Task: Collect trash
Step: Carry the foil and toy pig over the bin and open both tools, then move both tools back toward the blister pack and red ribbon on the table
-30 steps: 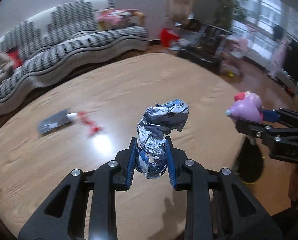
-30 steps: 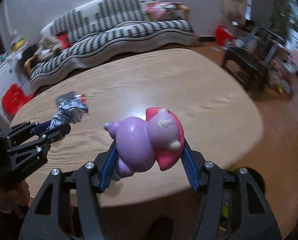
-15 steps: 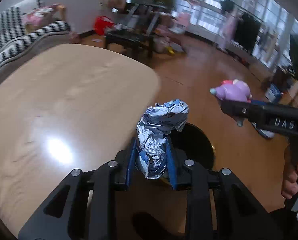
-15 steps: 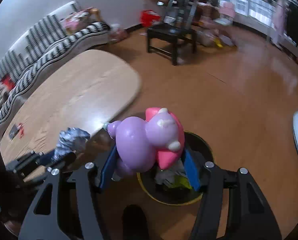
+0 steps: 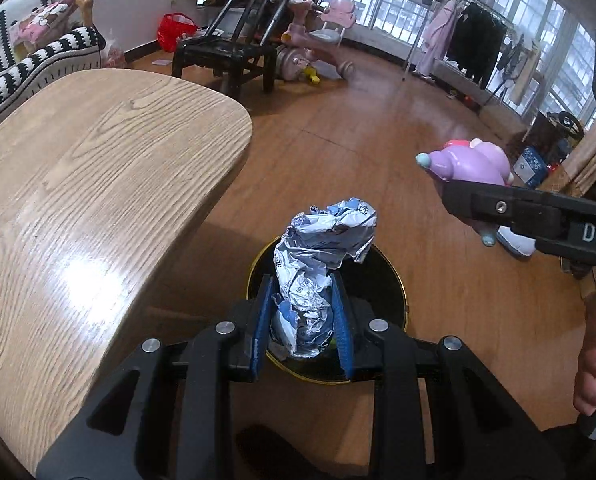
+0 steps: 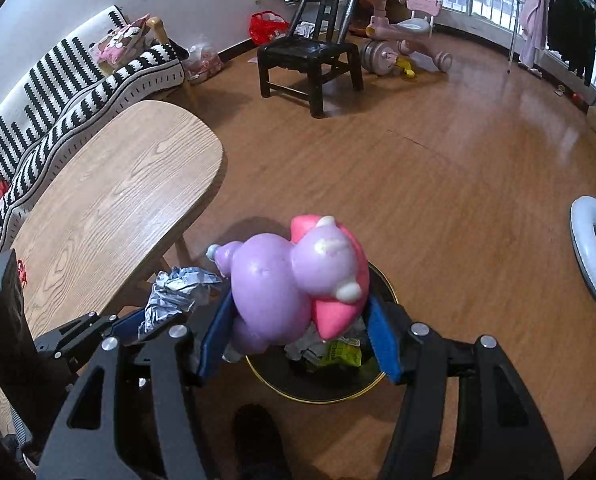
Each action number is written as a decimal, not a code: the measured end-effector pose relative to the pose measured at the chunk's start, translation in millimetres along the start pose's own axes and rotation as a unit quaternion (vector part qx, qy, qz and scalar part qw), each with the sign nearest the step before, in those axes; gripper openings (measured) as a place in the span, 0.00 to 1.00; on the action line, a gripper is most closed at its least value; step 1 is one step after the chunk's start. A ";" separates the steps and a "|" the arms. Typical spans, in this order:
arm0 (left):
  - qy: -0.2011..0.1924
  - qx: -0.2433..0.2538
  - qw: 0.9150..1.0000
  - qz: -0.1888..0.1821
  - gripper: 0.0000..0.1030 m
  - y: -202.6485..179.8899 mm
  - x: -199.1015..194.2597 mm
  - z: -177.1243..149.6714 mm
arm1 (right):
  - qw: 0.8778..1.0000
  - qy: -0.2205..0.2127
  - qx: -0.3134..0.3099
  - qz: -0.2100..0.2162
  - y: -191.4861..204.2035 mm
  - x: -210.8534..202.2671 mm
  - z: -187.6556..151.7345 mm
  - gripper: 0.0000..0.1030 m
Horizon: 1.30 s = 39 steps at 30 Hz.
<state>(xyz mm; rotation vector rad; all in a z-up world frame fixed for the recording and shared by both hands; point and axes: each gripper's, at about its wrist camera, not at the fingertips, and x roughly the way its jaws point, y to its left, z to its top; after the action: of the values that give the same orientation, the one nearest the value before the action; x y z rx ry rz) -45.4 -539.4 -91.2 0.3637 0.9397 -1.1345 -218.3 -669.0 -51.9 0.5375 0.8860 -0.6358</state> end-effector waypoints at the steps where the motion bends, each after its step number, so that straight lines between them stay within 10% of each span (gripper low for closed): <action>1: 0.001 0.000 1.000 -0.002 0.26 -1.1 1.4 0.6 | 1.000 0.000 0.002 0.000 0.3 1.7 3.0 0.59; 7: 0.007 0.008 1.000 -0.019 0.28 -8.8 11.9 0.1 | 1.000 0.002 0.008 -0.009 -0.9 1.9 3.1 0.60; 12: 0.012 0.005 1.000 -0.017 0.64 -7.1 20.7 2.1 | 1.000 0.004 0.015 -0.018 -3.9 3.2 3.5 0.69; 24: -0.017 0.014 1.000 0.002 0.83 5.8 -25.6 1.2 | 1.000 -0.013 0.001 -0.002 17.8 -7.2 7.4 0.72; 39: -0.069 -0.006 0.983 0.173 0.94 151.3 -192.1 -67.1 | 0.977 -0.034 -0.167 0.129 227.6 -27.7 -2.4 0.73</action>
<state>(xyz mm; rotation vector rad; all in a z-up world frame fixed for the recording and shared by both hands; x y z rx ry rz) 38.0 -314.4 -9.0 0.4157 0.7272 -0.8247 -73.3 -501.7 7.6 0.3173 0.8206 -0.2584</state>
